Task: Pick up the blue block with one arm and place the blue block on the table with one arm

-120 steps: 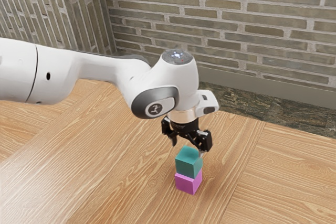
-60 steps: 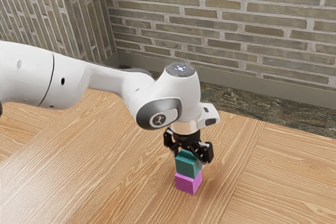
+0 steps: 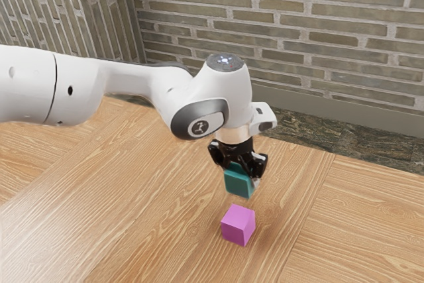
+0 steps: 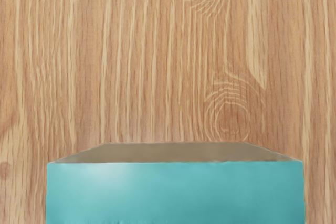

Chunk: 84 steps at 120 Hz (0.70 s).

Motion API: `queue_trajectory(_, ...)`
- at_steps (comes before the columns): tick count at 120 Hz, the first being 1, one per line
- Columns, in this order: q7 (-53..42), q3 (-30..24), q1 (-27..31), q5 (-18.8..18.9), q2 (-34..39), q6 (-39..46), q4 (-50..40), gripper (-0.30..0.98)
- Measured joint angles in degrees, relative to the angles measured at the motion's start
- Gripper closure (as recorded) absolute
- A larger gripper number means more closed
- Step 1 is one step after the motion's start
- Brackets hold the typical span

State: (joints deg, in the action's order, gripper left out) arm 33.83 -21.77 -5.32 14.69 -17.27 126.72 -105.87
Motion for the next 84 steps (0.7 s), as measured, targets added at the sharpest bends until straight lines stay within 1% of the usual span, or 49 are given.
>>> queue_trajectory(9,-0.04,1.21,0.07,0.68,-1.21,-1.26,2.20,0.39)
queue_trajectory(17,-0.67,2.06,1.19,1.00,-6.68,-2.01,7.94,0.40)
queue_trajectory(22,-1.11,2.26,1.54,1.13,-8.84,-2.35,10.01,0.40)
queue_trajectory(34,-2.05,3.09,1.72,1.28,-12.55,-2.86,11.52,0.40)
queue_trajectory(45,-2.78,3.33,1.73,1.33,-13.57,-3.14,11.75,0.39)
queue_trajectory(51,-3.25,3.37,1.73,1.13,-13.71,-3.23,11.78,0.30)
queue_trajectory(54,-3.53,3.38,1.73,0.94,-13.74,-3.26,11.79,0.27)
queue_trajectory(84,-5.89,3.51,1.91,-0.16,-13.51,-3.42,11.81,0.12)
